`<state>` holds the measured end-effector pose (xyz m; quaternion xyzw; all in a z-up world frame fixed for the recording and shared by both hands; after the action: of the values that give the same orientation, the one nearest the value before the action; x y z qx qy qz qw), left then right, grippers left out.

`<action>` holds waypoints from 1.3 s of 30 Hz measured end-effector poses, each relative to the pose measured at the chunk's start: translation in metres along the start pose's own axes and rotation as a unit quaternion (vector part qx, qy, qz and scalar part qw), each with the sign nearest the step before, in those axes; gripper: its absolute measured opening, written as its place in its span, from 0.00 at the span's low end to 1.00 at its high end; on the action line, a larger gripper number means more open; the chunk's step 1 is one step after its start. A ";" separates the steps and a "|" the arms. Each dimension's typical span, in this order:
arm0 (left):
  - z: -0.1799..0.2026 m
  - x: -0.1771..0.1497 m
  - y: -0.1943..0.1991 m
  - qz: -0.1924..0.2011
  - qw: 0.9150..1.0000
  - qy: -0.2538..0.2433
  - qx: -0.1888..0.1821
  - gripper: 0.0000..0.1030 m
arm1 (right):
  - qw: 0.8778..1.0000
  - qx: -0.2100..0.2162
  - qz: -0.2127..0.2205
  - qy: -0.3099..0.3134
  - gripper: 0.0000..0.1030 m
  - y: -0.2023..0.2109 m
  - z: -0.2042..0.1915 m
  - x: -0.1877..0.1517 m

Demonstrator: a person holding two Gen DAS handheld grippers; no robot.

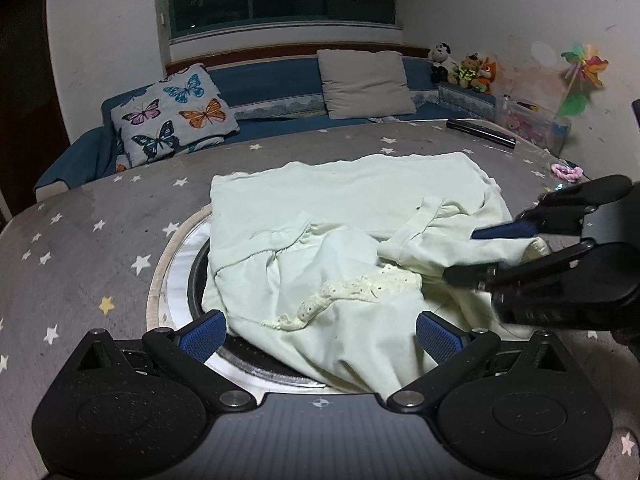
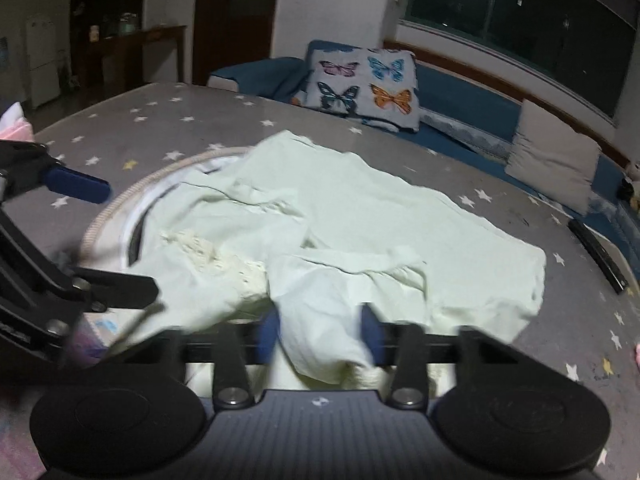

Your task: Fold clothes

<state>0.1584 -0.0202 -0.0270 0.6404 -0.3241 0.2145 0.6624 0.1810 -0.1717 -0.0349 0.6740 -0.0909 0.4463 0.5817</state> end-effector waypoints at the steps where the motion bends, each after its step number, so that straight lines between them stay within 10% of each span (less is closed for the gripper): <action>1: 0.002 0.002 -0.001 0.001 1.000 -0.003 -0.001 0.99 | 1.000 -0.004 0.003 -0.013 0.13 0.002 0.007 -0.002; 16: 0.058 0.024 -0.046 -0.011 0.995 -0.087 -0.053 0.72 | 0.978 -0.050 0.008 -0.201 0.06 0.027 0.102 -0.061; 23: 0.056 0.017 -0.064 -0.032 0.993 -0.103 -0.039 0.35 | 0.966 -0.054 -0.005 -0.252 0.16 0.027 0.127 -0.090; 27: 0.047 0.017 -0.055 -0.023 0.996 -0.084 -0.035 0.13 | 0.970 -0.054 -0.001 -0.238 0.33 0.028 0.120 -0.087; 32: 0.023 0.022 -0.025 0.009 0.999 -0.030 -0.021 0.10 | 0.978 -0.053 0.004 -0.204 0.37 0.029 0.110 -0.081; 39: -0.025 0.009 0.028 0.049 0.996 0.070 0.004 0.09 | 0.977 -0.043 0.008 -0.209 0.16 0.032 0.104 -0.080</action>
<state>0.1490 0.0056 -0.0005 0.6099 -0.3074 0.2919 0.6696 0.1655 -0.3035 -0.0616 0.7259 -0.2352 0.2960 0.5746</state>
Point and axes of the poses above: each gripper's, at about its wrist camera, not at the fingertips, and y roughly against the way its jaws point, z to its right, x to its top, the point moved 9 cm from there along -y, roughly the way its jaws point, and after that the axes turned 5 degrees about -z, right-handed, at the moved point
